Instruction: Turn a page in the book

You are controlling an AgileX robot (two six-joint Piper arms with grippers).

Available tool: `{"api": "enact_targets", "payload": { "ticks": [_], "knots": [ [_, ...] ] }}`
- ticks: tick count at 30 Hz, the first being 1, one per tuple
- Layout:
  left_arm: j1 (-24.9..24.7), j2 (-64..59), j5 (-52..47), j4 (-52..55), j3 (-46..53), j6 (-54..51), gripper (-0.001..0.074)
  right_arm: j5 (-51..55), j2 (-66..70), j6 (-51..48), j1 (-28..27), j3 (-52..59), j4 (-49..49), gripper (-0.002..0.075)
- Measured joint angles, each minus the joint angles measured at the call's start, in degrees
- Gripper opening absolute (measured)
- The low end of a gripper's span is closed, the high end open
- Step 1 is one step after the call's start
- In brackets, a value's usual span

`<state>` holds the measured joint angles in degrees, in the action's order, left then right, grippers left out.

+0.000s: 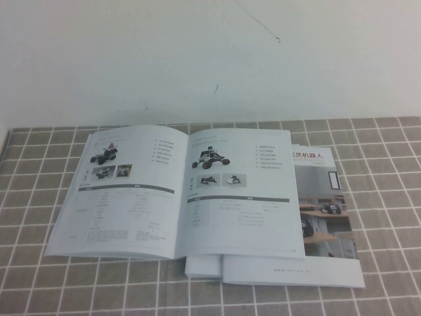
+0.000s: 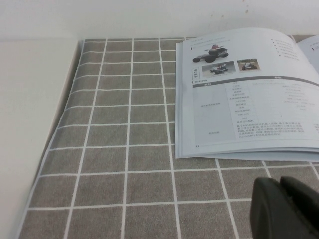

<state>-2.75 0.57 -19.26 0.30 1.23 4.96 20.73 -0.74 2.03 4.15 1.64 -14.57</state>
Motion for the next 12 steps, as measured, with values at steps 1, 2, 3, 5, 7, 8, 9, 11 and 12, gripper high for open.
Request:
{"api": "enact_targets", "payload": {
  "ticks": [1,2,3,5,7,8,9,11,12],
  "knots": [
    [0.0,0.0,0.0,0.0,0.0,0.0,-0.0001,0.1,0.0,-0.3,-0.3,0.0,0.6,-0.0002],
    [0.0,0.0,0.0,0.0,0.0,0.0,-0.0001,0.2,0.0,-1.3,-0.7,0.0,1.5,-0.0002],
    [0.0,0.0,0.0,0.0,0.0,0.0,-0.0001,0.2,0.0,-2.0,-1.0,0.0,2.6,-0.0002],
    [0.0,0.0,0.0,0.0,0.0,0.0,-0.0001,0.2,0.0,-4.6,-1.5,0.0,4.4,-0.0002],
    [0.0,0.0,0.0,0.0,0.0,0.0,-0.0001,0.2,0.0,-5.4,-1.5,0.0,5.0,-0.0002],
    [0.0,0.0,0.0,0.0,0.0,0.0,-0.0001,0.2,0.0,-5.5,-1.5,0.0,5.2,-0.0002],
    [0.0,0.0,0.0,0.0,0.0,0.0,-0.0001,0.2,0.0,-5.6,-1.5,0.0,5.3,-0.0002],
    [0.0,0.0,0.0,0.0,0.0,0.0,-0.0001,0.2,0.0,-5.9,-1.5,0.0,5.5,-0.0002],
    [0.0,0.0,0.0,0.0,0.0,0.0,-0.0001,0.2,0.0,-6.2,-1.5,0.0,5.5,-0.0002]
  ]
}}
